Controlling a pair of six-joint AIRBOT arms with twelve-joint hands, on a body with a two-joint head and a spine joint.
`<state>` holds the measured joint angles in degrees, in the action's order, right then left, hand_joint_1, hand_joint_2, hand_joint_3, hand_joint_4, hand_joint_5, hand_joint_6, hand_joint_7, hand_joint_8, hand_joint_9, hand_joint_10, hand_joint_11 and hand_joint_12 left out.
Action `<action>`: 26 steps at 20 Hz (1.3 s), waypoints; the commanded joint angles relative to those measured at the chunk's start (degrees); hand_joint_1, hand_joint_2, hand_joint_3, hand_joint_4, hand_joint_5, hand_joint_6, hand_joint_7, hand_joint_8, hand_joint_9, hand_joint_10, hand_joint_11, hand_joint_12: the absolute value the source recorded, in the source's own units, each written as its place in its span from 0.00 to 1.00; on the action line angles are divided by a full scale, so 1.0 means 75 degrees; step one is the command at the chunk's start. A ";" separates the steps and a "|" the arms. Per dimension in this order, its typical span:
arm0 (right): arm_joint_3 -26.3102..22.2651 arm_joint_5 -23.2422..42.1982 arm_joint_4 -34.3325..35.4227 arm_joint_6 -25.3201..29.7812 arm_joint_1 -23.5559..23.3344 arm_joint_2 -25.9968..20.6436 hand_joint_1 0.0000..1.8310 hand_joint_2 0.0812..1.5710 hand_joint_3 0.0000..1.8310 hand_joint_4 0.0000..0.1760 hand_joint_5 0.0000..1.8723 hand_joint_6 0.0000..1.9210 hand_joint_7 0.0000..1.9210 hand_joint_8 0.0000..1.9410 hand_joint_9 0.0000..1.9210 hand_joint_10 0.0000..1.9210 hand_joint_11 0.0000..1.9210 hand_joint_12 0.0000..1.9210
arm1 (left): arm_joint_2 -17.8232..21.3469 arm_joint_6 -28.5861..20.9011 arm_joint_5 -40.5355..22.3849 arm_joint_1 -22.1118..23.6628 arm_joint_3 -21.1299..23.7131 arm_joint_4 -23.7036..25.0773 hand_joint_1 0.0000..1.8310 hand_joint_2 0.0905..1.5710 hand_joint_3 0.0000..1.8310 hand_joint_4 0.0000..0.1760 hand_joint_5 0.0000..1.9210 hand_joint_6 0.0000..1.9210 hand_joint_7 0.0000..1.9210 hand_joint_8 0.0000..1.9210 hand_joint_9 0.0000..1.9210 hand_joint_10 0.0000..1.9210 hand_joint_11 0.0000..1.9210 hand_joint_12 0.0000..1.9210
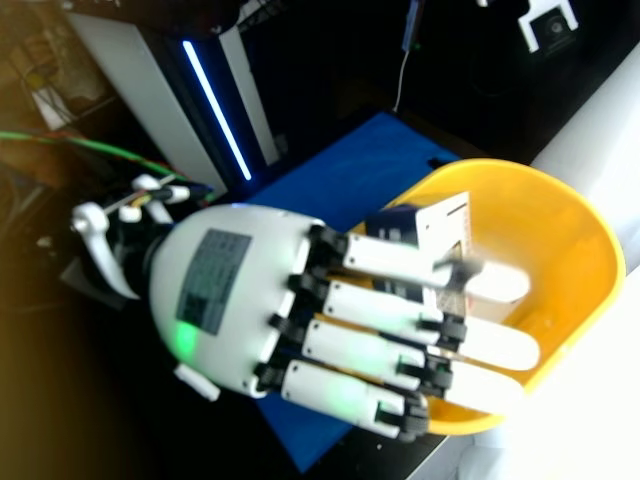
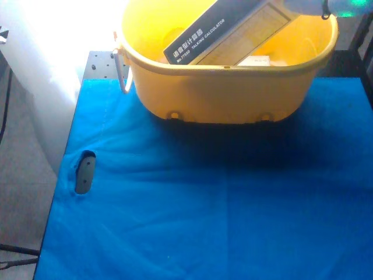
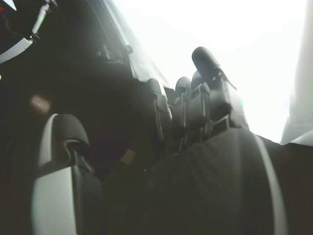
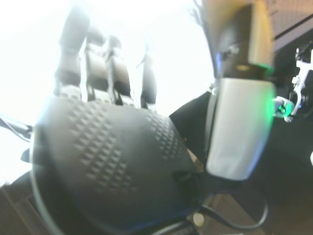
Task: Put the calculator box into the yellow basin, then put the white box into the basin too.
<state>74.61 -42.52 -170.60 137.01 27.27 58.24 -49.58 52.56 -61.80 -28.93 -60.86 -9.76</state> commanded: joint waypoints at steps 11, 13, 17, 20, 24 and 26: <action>-0.0172 -0.0932 -0.0263 0.0006 -0.0819 -0.0893 0.42 0.45 0.00 0.00 0.07 0.00 0.01 0.00 0.01 0.01 0.00 0.21 | 0.0067 -0.0017 -0.0926 -0.0085 0.0028 -0.0117 0.40 0.65 0.00 0.00 0.25 0.00 0.07 0.00 0.03 0.00 0.00 0.49; -0.0212 -0.0935 -0.0263 0.0006 -0.0828 -0.0935 0.44 0.46 0.00 0.28 0.07 0.00 0.00 0.00 0.00 0.00 0.00 0.03 | 0.0095 -0.0010 -0.0946 -0.0136 0.0048 -0.0161 0.39 0.66 0.00 0.00 0.25 0.00 0.06 0.00 0.02 0.00 0.00 0.48; -0.0335 -0.0975 -0.0263 0.0006 -0.0823 -0.1106 0.47 0.54 0.00 0.97 0.13 0.00 0.07 0.00 0.04 0.00 0.00 0.26 | 0.0181 -0.0010 -0.1047 -0.0277 0.0114 -0.0251 0.38 0.62 0.00 0.00 0.26 0.01 0.08 0.00 0.03 0.00 0.00 0.53; -0.0802 -0.1829 -0.0263 0.0012 -0.0389 -0.1535 0.42 0.58 0.00 0.62 0.15 0.01 0.13 0.00 0.10 0.02 0.00 0.47 | 0.0320 -0.0010 -0.1256 -0.0407 0.0235 -0.0285 0.40 0.62 0.00 0.00 0.27 0.01 0.08 0.00 0.04 0.01 0.00 0.56; -0.1374 -0.3440 -0.0263 0.0439 0.0646 -0.2085 0.45 0.79 0.00 0.67 0.36 0.61 0.41 0.09 0.33 0.45 0.19 0.85 | 0.0438 -0.0010 -0.1453 -0.0451 0.0385 -0.0185 0.38 0.64 0.00 0.00 0.27 0.01 0.13 0.01 0.08 0.02 0.00 0.61; -0.1412 -0.4048 -0.0263 0.1126 0.1034 -0.2129 0.62 0.76 0.00 0.02 0.47 0.60 0.40 0.62 0.37 0.67 0.32 0.90 | 0.0519 -0.0011 -0.1600 -0.0453 0.0497 -0.0067 0.40 0.65 0.00 0.00 0.30 0.02 0.18 0.02 0.15 0.05 0.00 0.70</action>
<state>63.83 -64.84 -170.60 145.53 36.29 42.59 -45.93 52.69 -66.11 -32.69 -56.80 -10.37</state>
